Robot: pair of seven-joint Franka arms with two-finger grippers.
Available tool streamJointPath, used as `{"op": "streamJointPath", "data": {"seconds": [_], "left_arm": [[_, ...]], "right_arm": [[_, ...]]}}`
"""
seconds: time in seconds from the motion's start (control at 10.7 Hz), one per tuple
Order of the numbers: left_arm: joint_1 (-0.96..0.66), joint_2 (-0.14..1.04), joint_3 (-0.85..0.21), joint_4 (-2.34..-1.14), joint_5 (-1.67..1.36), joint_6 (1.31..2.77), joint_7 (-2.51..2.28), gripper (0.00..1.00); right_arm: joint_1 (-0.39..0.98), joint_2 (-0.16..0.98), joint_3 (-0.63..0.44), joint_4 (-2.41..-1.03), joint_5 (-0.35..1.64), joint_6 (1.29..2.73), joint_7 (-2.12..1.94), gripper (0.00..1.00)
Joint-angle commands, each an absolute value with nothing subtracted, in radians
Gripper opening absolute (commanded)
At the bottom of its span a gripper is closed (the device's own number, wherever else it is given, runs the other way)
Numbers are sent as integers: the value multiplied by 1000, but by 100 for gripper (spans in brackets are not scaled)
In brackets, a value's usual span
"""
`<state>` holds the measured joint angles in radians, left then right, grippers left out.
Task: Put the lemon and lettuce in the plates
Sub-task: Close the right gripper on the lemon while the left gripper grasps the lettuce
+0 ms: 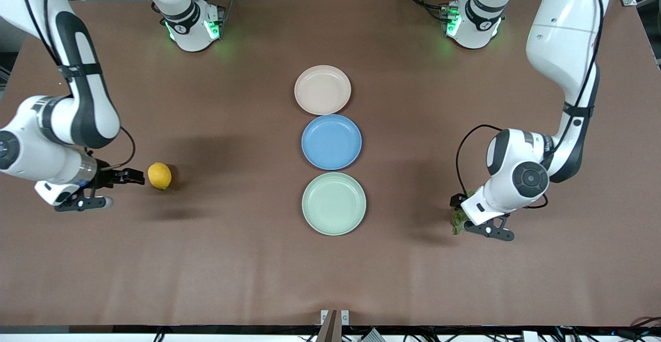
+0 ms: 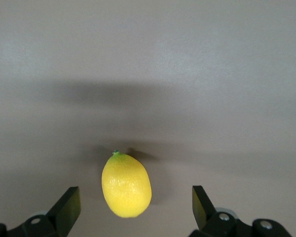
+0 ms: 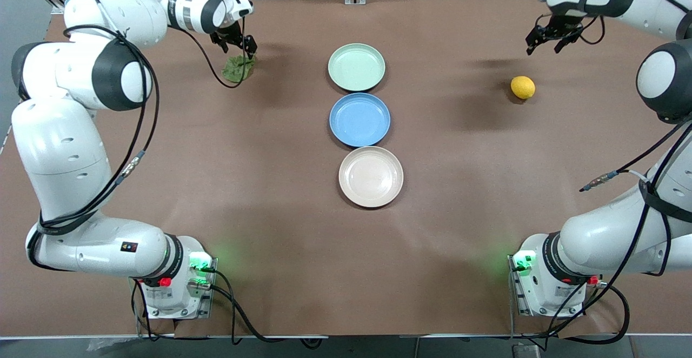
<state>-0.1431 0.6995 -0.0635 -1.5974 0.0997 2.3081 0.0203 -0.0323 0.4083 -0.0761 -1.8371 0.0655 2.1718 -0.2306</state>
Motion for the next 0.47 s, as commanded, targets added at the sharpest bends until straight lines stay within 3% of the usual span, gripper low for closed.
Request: {"op": "streamJointPath", "data": {"seconds": [0.0,0.37], "left_arm": [[-134,736,-64,-1586,115,2333,9,100],[-126,755,-64,-1580,104,2344,6,99]], "right_arm": [[-19,383,-72,-1934,67,2267,-244,100],[-14,423,-72,-1934,67,2302,-235,100]]}}
